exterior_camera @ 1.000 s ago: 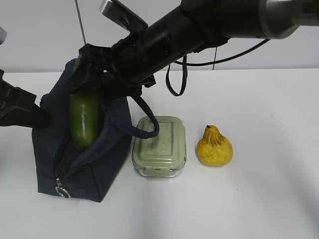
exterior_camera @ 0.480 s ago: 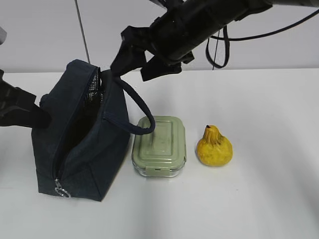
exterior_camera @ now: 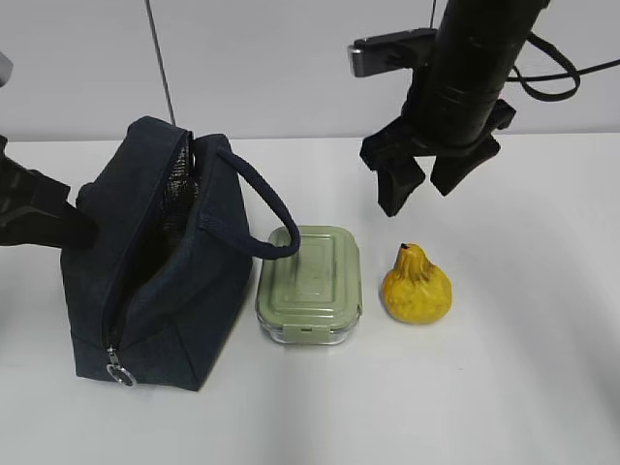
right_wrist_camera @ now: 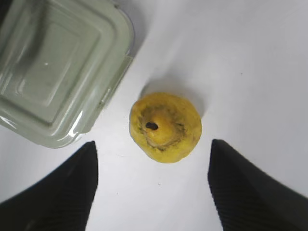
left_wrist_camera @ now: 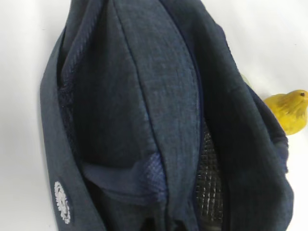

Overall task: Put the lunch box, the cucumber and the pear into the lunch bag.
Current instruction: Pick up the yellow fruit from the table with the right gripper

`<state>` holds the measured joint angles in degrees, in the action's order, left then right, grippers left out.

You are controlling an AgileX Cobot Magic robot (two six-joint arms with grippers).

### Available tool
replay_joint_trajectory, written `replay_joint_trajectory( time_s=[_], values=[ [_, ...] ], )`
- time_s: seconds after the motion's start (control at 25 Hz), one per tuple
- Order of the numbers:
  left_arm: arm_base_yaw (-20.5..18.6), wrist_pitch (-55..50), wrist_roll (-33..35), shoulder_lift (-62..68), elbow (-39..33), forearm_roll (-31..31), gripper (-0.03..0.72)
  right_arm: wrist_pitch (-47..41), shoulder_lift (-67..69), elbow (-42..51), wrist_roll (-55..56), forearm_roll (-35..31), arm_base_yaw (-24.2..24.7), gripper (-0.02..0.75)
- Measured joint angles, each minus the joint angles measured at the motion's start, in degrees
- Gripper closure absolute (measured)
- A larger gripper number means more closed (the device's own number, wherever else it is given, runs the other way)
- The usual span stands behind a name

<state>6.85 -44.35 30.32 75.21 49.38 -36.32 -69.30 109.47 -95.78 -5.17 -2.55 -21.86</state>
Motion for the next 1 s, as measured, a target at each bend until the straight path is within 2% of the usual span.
replay_joint_trajectory(
  time_s=[0.16,0.64,0.68,0.84,0.88,1.0],
  values=[
    [0.0,0.0,0.0,0.0,0.0,0.1,0.685,-0.5,3.5,0.0,0.3,0.5,0.0,0.228],
    [0.0,0.0,0.0,0.0,0.0,0.1,0.685,-0.5,10.5,0.0,0.3,1.0,0.0,0.244],
    [0.0,0.0,0.0,0.0,0.0,0.1,0.685,-0.5,10.9,0.0,0.3,1.0,0.0,0.269],
    [0.0,0.0,0.0,0.0,0.0,0.1,0.685,-0.5,11.2,0.0,0.3,1.8,0.0,0.498],
    [0.0,0.0,0.0,0.0,0.0,0.1,0.685,-0.4,11.2,0.0,0.3,2.0,0.0,0.535],
    [0.0,0.0,0.0,0.0,0.0,0.1,0.685,-0.4,10.8,0.0,0.3,2.1,0.0,0.565]
  ],
)
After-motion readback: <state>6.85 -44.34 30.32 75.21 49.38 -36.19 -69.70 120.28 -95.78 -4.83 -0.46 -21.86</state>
